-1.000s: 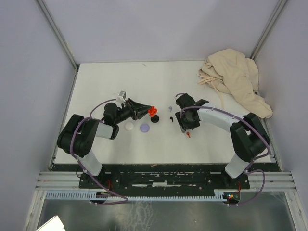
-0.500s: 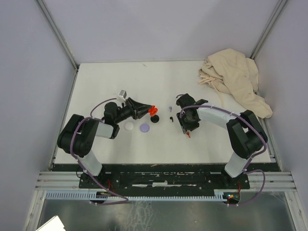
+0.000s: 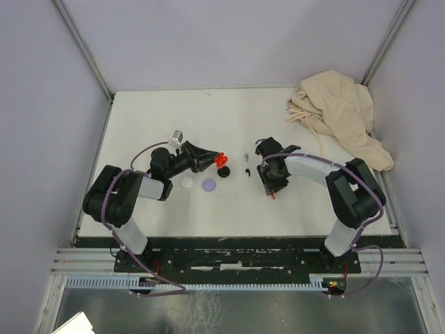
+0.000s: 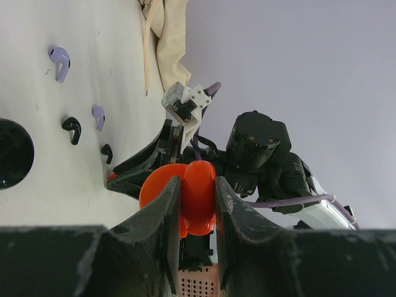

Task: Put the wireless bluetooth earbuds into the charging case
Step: Pick up the earbud from the center of the board.

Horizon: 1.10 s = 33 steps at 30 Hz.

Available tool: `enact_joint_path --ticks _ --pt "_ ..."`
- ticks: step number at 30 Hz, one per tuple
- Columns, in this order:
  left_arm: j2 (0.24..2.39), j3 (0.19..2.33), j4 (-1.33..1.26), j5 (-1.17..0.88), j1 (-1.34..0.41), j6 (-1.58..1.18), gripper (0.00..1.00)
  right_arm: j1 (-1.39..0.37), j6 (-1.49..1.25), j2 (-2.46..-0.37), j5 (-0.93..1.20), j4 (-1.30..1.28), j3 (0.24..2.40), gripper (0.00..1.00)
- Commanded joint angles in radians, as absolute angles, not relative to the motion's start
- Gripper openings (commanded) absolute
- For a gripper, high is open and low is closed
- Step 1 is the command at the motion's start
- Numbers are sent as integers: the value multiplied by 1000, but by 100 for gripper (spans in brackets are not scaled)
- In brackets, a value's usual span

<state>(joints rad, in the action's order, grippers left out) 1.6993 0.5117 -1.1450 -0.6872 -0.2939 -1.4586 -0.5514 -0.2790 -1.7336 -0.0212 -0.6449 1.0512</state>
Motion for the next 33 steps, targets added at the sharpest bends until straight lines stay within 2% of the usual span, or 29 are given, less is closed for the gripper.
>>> enact_joint_path --ticks 1,10,17,20,22,26,33 --pt "1694 537 -1164 -701 -298 -1411 3 -543 -267 -1741 -11 -623 1048 42" --pt "1695 539 -1162 -699 -298 -1411 3 -536 -265 -1742 -14 -626 1046 33" --pt "1692 539 -1160 -699 -298 -1410 3 -536 -268 -1715 -24 -640 1059 15" --pt "1692 540 -1155 -697 -300 -1408 3 -536 -269 -1646 -29 -640 1080 11" --pt "1691 542 -1155 -693 -305 -1411 3 -536 -262 -1569 -31 -616 1092 4" --pt "1709 552 -1178 -687 -330 -1435 3 -539 -245 -1420 -6 -480 1073 1" --pt "1778 575 -1281 -684 -387 -1519 3 -574 -244 -1228 23 -73 940 1"
